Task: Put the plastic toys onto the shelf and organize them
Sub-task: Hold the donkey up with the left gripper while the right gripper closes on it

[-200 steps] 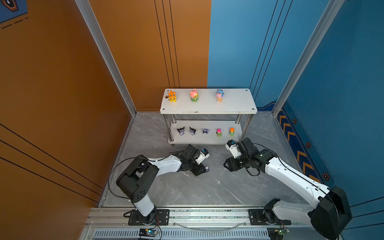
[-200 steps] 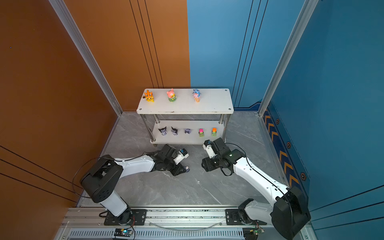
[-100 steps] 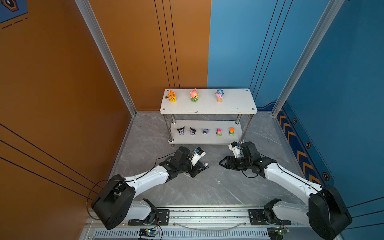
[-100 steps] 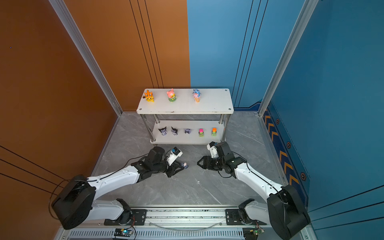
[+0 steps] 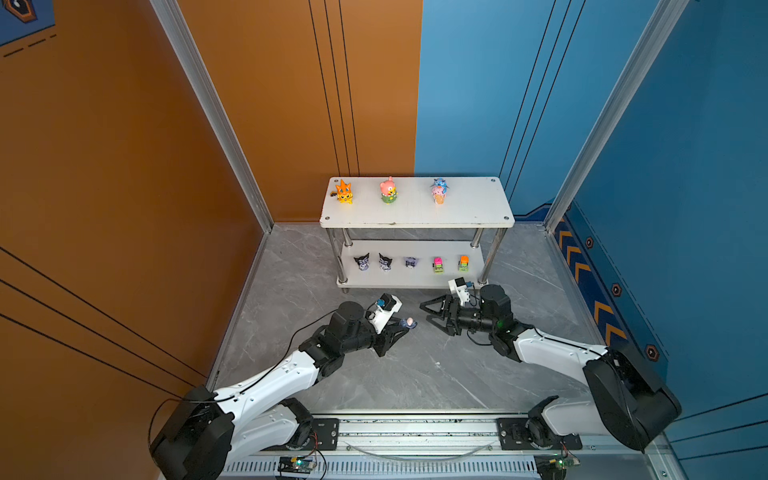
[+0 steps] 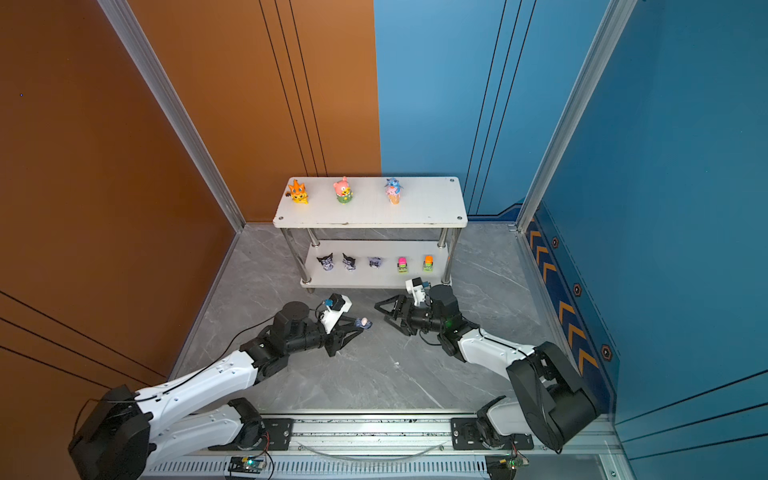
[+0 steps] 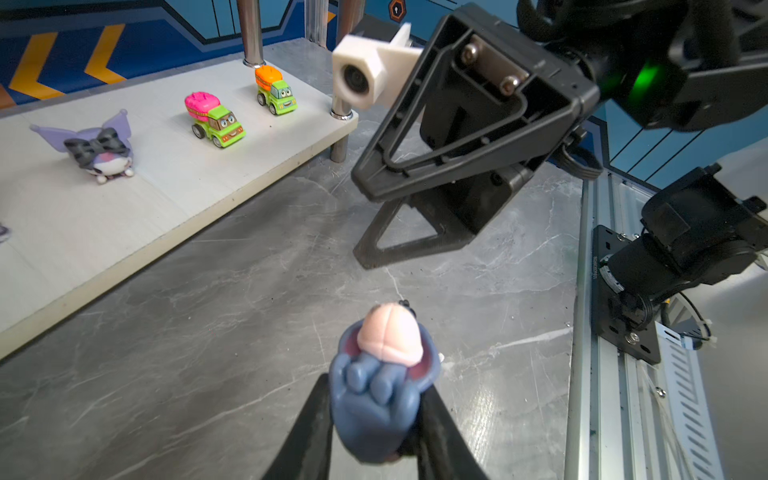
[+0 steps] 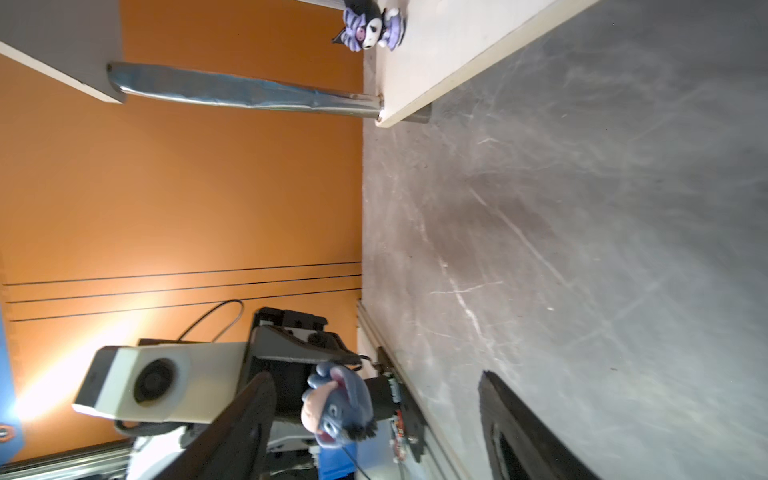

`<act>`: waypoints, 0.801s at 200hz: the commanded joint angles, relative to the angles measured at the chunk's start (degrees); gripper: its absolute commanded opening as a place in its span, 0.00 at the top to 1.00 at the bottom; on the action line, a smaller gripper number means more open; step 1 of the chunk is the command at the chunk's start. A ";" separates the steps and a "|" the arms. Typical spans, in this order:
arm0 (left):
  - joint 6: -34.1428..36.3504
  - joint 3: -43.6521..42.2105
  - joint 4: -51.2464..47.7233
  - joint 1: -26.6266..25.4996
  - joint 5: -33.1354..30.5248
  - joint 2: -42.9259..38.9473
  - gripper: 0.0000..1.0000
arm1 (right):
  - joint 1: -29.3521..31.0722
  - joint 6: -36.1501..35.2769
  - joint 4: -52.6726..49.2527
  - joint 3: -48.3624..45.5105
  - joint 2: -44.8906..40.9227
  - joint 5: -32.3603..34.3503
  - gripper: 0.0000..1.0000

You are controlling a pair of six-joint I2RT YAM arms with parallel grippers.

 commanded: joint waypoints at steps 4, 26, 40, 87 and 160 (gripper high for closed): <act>-0.42 -0.38 1.24 -0.45 -1.83 -2.11 0.85 | 1.89 12.37 20.32 -0.67 4.60 -2.27 0.22; 0.41 0.06 0.45 -0.49 -2.73 -2.74 0.85 | 3.12 16.75 28.50 -0.54 8.92 -2.29 0.27; 1.13 0.29 -0.07 -0.48 -3.17 -2.74 0.85 | 3.72 19.14 33.18 -0.53 10.98 -2.17 0.29; 3.07 1.18 -1.11 -0.06 -4.97 -1.80 0.85 | 5.78 23.07 39.74 -0.03 14.64 -3.15 0.33; 4.16 1.24 -1.60 1.60 -6.89 -2.48 0.85 | 7.64 21.82 37.15 -1.21 15.48 -3.18 0.36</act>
